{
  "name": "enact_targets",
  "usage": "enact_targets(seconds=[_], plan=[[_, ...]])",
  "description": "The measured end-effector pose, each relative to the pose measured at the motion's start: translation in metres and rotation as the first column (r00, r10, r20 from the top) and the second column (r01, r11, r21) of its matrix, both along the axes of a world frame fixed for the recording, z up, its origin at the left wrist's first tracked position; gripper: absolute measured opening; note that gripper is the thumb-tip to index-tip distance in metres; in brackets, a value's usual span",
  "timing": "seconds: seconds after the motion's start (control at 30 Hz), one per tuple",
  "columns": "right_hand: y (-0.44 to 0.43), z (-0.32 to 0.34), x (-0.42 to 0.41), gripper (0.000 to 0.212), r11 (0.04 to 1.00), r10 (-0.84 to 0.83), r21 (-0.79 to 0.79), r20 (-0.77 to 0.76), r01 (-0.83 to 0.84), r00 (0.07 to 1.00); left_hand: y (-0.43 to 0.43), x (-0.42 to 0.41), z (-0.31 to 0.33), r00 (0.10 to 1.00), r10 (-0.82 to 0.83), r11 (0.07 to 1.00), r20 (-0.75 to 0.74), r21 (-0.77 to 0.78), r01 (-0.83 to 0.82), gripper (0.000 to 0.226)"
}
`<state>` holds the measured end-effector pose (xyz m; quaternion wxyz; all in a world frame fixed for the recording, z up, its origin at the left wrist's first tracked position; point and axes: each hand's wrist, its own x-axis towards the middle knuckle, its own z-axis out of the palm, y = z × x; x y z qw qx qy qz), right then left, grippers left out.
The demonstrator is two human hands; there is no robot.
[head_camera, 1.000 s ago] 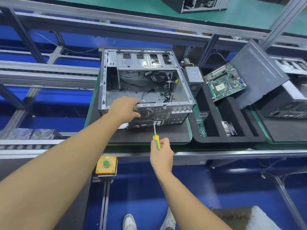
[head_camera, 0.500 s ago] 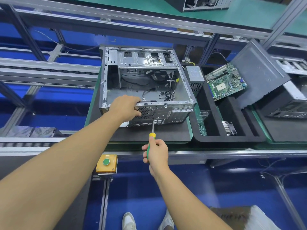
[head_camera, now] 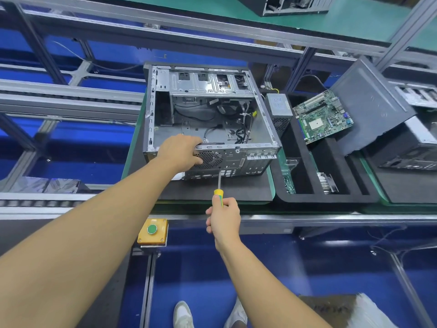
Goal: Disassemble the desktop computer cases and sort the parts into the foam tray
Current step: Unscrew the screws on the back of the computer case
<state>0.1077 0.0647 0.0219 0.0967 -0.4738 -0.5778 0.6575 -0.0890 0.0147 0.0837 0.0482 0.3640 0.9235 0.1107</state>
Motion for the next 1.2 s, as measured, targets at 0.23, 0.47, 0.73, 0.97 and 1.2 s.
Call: enact_targets(seconds=[0.23,0.47,0.73,0.97,1.2], plan=[[0.003,-0.001,0.001,0.021,1.0,0.013,0.015,0.009,-0.013,1.0,-0.001,0.001,0.002,1.0,0.001,1.0,0.002,0.0,-0.001,0.04],[0.003,-0.004,0.001,0.022,1.0,0.01,0.008,0.004,-0.01,1.0,0.0,0.002,0.002,1.0,-0.013,1.0,-0.019,-0.007,0.013,0.042],[0.018,-0.005,0.011,0.021,0.922,0.031,0.368,0.244,-0.122,0.969,0.0,0.0,0.001,1.0,-0.016,1.0,-0.022,-0.012,0.016,0.042],[0.025,-0.009,0.006,0.017,0.992,-0.016,0.124,0.084,0.006,0.996,0.0,0.0,0.001,1.0,-0.022,1.0,-0.021,-0.009,0.022,0.04],[0.06,-0.003,0.011,0.039,0.826,0.186,-0.526,-0.081,-0.201,0.979,0.001,0.002,0.001,1.0,-0.014,1.0,-0.026,-0.015,0.013,0.044]])
